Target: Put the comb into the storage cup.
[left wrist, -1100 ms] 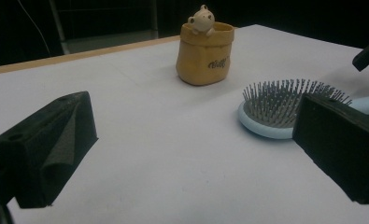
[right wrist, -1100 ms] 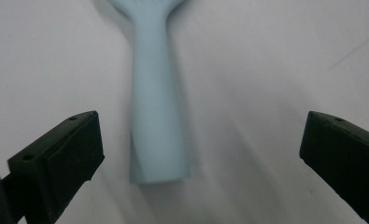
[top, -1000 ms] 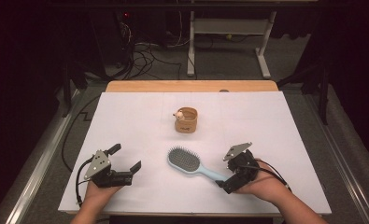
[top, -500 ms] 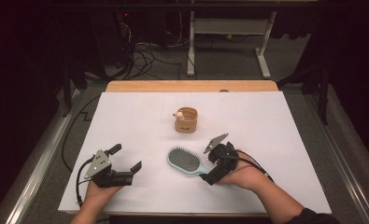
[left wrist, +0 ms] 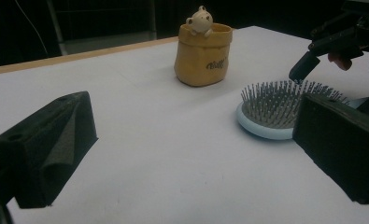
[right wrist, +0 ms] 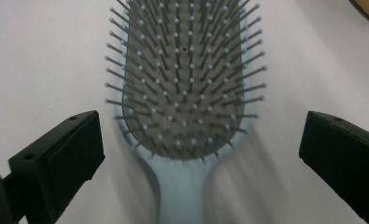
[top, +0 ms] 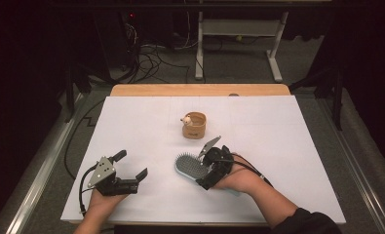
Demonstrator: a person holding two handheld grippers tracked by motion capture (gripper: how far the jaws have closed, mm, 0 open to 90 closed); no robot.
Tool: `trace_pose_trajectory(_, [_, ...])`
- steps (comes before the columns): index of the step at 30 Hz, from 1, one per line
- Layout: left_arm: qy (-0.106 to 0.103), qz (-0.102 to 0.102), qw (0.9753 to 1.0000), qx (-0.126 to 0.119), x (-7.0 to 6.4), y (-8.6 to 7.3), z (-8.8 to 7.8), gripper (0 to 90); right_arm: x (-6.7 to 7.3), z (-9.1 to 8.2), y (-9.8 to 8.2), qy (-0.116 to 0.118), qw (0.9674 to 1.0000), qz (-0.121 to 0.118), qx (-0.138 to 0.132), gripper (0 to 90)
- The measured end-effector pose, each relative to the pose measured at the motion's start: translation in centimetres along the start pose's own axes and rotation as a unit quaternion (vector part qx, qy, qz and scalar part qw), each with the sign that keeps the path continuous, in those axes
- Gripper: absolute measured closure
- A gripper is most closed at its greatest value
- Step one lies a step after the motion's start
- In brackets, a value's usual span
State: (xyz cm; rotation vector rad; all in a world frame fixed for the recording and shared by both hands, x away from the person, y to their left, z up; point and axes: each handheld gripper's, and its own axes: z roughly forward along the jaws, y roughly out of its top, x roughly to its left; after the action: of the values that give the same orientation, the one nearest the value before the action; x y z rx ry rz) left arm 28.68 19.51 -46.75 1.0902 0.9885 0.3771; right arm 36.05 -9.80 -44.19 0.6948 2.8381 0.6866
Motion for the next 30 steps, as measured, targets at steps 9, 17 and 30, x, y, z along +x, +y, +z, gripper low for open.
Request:
trace_pose_trajectory(9, [0.001,-0.003,1.0000,-0.004,0.1,0.1,0.0,0.9,0.4,1.2,1.0,0.004,0.9999,-0.009,0.011,5.1])
trace_pose_trajectory(17, [0.001,-0.002,1.0000,-0.005,0.1,0.1,0.0,0.8,0.6,1.8,1.8,0.000,0.9999,-0.011,0.012,8.6])
trace_pose_trajectory(30, [0.002,0.000,1.0000,-0.005,0.2,0.2,-0.1,0.8,0.8,2.5,1.9,0.004,0.9996,-0.018,0.023,13.3])
